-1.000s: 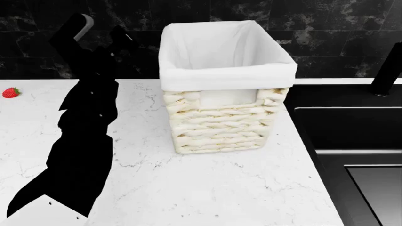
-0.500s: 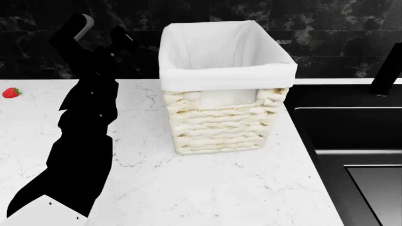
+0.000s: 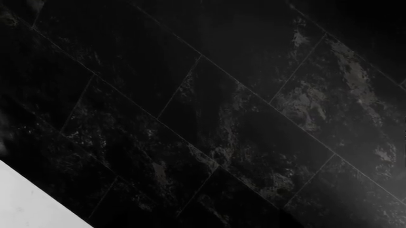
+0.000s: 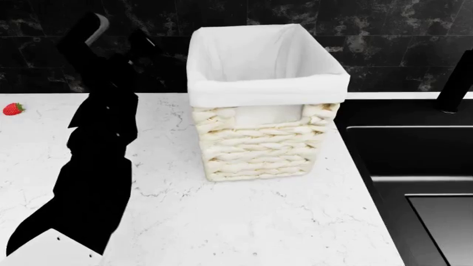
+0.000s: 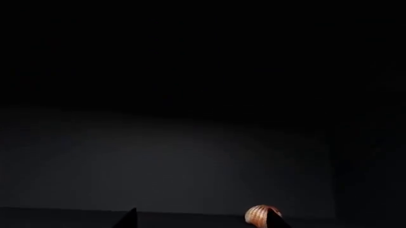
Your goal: Pick the cereal and bar from the counter and place them in the cabinets closest to them.
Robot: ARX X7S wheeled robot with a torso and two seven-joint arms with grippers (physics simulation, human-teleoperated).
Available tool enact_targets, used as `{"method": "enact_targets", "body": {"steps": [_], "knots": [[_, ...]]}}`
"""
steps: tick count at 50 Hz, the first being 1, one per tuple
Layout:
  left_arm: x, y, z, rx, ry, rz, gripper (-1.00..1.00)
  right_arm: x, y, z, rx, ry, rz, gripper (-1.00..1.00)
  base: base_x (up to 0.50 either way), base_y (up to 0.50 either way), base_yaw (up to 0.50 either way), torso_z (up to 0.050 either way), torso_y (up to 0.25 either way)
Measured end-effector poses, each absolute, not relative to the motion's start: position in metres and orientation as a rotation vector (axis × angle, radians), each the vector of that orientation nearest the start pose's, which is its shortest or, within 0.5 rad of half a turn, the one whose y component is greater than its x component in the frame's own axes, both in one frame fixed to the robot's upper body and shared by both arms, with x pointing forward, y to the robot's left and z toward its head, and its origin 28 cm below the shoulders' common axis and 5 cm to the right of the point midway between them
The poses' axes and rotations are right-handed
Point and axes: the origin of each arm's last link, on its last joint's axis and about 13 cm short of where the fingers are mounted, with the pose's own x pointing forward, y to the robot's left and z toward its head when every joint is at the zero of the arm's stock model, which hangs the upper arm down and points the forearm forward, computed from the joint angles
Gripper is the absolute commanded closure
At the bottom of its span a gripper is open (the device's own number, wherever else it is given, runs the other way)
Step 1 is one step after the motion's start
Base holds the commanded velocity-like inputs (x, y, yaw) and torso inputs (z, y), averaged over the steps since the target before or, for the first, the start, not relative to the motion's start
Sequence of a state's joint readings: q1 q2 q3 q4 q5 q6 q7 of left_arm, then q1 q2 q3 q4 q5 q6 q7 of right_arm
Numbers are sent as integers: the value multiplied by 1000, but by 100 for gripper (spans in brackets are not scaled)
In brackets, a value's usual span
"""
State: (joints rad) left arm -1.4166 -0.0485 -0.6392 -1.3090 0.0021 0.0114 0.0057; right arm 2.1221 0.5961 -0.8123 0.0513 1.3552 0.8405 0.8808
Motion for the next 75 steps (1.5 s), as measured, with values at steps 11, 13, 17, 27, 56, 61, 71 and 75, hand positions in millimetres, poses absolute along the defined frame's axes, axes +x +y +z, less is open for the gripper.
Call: {"method": "enact_targets", "body": {"steps": [11,13,17,27,56,61,71,75], "knots": [[440,243,241,-626,-175,180,-100,214,-103,515,-121,-639,-99,-100,0,0,0,0,0],[440,243,245,-626,-186,171,-100,210,-103,516,-123,-647,-94,-100,0,0,0,0,0],[441,243,253,-618,-208,146,-100,202,-102,519,-126,-665,-86,-100,0,0,0,0,0],[441,238,270,-592,-248,84,-100,183,-100,524,-129,-707,-69,-100,0,0,0,0,0],[364,238,295,-456,-331,-30,-100,108,-100,514,-90,-783,0,-100,0,0,0,0,0],[347,238,299,-451,-353,-52,-100,96,-99,510,-87,-802,21,-100,0,0,0,0,0],[314,241,304,-444,-400,-83,-100,76,-98,501,-85,-832,52,-100,0,0,0,0,0],[302,241,304,-439,-416,-93,-100,69,-98,497,-93,-848,57,-100,0,0,0,0,0]]}}
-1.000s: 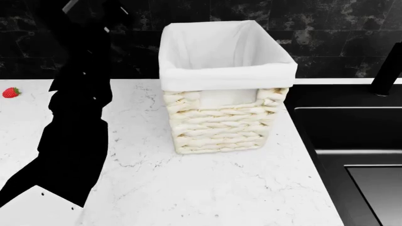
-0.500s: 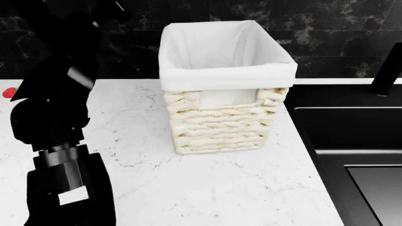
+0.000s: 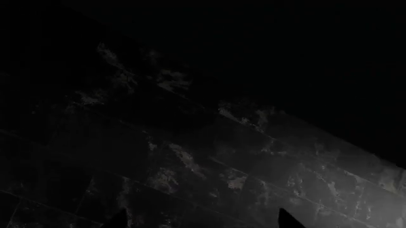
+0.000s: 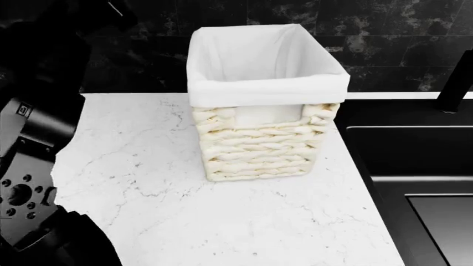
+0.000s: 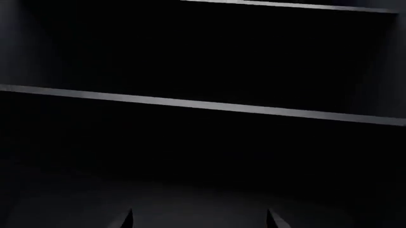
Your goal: Pick the cereal and bar from the counter and place them in the cabinets closest to them.
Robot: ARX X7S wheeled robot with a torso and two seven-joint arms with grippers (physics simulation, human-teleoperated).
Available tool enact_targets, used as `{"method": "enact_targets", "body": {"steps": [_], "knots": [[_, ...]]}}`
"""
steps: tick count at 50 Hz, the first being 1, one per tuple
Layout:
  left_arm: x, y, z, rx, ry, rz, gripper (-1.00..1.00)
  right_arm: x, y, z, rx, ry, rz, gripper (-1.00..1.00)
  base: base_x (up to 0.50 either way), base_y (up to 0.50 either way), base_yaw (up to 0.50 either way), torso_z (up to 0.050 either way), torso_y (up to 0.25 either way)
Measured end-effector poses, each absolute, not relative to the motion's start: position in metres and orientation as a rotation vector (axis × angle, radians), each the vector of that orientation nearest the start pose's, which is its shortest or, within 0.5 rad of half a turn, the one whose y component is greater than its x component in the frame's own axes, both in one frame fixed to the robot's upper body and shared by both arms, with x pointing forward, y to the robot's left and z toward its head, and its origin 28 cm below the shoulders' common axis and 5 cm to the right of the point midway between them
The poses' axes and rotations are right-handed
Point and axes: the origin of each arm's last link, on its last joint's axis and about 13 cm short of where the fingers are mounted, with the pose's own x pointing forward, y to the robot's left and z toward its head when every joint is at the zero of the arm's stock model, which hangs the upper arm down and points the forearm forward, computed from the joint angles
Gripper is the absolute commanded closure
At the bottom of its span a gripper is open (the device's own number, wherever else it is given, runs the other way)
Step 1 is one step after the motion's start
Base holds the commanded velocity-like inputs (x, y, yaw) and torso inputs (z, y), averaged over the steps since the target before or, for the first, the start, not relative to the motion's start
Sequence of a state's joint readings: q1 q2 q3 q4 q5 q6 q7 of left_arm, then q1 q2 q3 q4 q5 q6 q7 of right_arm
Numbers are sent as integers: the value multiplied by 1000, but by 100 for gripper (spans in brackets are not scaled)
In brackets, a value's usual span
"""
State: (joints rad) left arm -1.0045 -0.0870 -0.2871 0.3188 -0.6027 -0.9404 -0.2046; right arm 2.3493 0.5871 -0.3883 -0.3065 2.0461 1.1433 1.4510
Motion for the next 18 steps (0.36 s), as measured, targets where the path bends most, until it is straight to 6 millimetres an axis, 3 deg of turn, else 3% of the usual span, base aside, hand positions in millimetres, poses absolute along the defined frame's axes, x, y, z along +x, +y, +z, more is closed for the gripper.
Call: {"method": "enact_targets", "body": {"steps": [18], "knots": [[268,244,301,-426,-464,-112,-100,49,-107,478,-126,-941,69,-100,0,0,0,0,0]]}}
